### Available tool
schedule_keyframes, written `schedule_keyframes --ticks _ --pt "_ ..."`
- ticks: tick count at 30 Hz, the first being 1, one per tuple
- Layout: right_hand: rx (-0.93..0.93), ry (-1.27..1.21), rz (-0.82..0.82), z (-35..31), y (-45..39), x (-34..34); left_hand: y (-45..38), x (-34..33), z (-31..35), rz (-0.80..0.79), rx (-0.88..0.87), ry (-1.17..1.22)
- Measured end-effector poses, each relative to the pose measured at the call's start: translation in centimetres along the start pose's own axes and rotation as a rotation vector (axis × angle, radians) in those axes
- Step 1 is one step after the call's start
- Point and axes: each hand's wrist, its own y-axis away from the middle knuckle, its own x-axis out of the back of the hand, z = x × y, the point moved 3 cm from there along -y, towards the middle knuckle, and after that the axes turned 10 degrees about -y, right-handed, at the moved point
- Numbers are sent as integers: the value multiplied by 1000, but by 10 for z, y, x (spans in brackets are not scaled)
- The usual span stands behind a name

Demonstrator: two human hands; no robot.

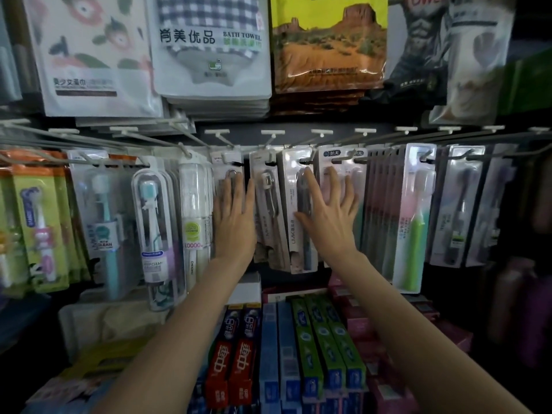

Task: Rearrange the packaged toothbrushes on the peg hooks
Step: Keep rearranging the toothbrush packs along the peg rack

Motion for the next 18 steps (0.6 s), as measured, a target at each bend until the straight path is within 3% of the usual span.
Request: schedule_keyframes --ticks 3,8,14,18 --pt "78 -37 106 5 12 10 13 3 10 46 -27 89" --pt "163 -16 321 18 34 36 33 0 46 109 -214 167" --pt "7 127 419 42 49 64 41 -16 68 -63 -309 137" --pt "-125 151 298 63 60 76 47 -19 74 -225 -329 16"
